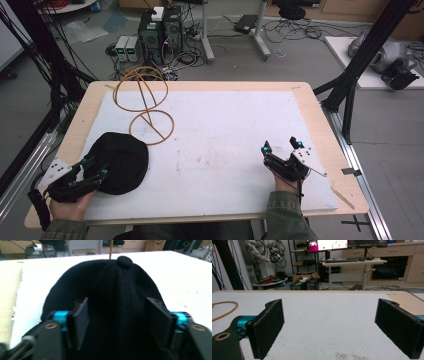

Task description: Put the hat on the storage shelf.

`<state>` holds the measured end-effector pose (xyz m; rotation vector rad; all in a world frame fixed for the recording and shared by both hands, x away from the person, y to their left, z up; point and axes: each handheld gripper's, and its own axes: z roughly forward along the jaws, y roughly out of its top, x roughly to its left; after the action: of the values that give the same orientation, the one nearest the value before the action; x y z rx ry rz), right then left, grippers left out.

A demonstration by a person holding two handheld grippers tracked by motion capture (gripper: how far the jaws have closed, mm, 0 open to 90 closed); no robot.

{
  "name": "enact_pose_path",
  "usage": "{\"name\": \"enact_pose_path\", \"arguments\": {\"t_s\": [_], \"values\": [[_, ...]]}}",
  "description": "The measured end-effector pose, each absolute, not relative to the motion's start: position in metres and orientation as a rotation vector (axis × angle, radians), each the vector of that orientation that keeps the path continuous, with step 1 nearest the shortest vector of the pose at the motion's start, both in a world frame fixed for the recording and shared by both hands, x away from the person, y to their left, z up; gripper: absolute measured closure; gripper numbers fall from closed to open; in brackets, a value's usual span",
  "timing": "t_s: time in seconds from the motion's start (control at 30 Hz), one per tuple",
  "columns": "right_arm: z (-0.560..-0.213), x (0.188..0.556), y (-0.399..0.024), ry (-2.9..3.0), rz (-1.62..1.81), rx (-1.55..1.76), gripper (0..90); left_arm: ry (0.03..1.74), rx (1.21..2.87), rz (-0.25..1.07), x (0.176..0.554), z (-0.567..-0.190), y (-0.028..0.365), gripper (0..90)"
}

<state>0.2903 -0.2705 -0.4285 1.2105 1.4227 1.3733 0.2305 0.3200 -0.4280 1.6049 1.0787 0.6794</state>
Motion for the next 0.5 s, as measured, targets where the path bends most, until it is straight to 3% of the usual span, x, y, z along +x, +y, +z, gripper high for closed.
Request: {"name": "enact_pose_path", "arguments": {"t_s": [0.03,0.13,0.23,0.27,0.33,0.5], "values": [[-0.4285,0.2903,-0.2705,1.423,1.373,1.210,7.9,1.075,1.609,0.671,0.2308,-0.4282,0.3195,40.8],[-0.4286,0.2901,-0.2698,1.428,1.380,1.218,7.9,1.064,1.623,0.663,0.2311,-0.4274,0.3172,54.4],[-0.4286,0.2903,-0.2697,1.427,1.382,1.220,7.9,1.058,1.632,0.676,0.2307,-0.4263,0.3143,60.0],[-0.4287,0.2904,-0.2698,1.428,1.383,1.221,7.9,1.059,1.644,0.675,0.2310,-0.4259,0.3134,69.2],[-0.4287,0.2904,-0.2697,1.429,1.384,1.220,7.9,1.059,1.651,0.683,0.2308,-0.4256,0.3132,79.2],[-0.4289,0.2906,-0.2697,1.430,1.384,1.217,7.9,1.042,1.667,0.706,0.2296,-0.4232,0.3121,84.8]]}}
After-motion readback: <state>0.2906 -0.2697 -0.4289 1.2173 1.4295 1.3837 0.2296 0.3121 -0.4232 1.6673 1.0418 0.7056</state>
